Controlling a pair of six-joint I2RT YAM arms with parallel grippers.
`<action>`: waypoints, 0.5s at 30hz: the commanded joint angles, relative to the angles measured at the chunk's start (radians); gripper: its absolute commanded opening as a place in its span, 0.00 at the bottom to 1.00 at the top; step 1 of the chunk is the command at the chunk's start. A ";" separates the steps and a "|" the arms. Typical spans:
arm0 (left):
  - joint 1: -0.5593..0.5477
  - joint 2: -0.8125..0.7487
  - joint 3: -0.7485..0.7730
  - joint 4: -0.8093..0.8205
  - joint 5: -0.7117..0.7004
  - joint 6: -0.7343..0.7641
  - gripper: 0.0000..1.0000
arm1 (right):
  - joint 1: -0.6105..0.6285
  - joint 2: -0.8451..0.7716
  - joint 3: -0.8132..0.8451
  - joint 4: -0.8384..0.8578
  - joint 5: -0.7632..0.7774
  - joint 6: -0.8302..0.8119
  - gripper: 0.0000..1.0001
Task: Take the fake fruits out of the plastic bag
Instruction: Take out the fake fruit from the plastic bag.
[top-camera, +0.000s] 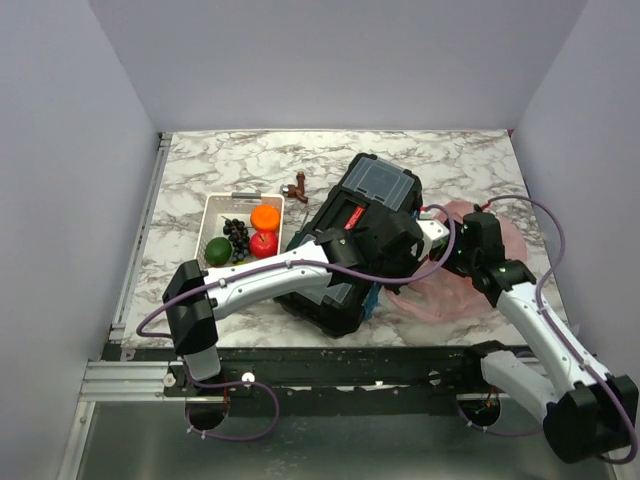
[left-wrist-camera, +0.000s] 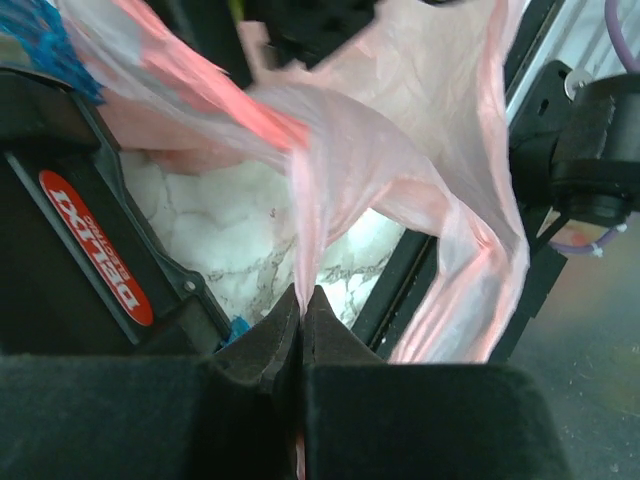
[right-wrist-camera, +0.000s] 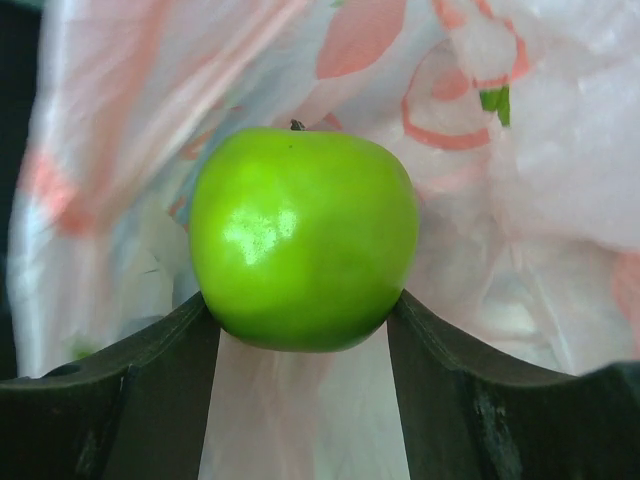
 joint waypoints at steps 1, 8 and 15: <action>0.024 0.050 0.071 -0.014 -0.003 0.013 0.00 | -0.006 -0.137 0.070 -0.169 -0.038 0.023 0.01; 0.039 0.084 0.124 -0.023 0.009 0.027 0.00 | -0.006 -0.185 0.209 -0.281 -0.004 0.023 0.01; 0.047 0.042 0.116 -0.040 0.022 0.035 0.20 | -0.006 -0.154 0.349 -0.305 0.104 -0.056 0.01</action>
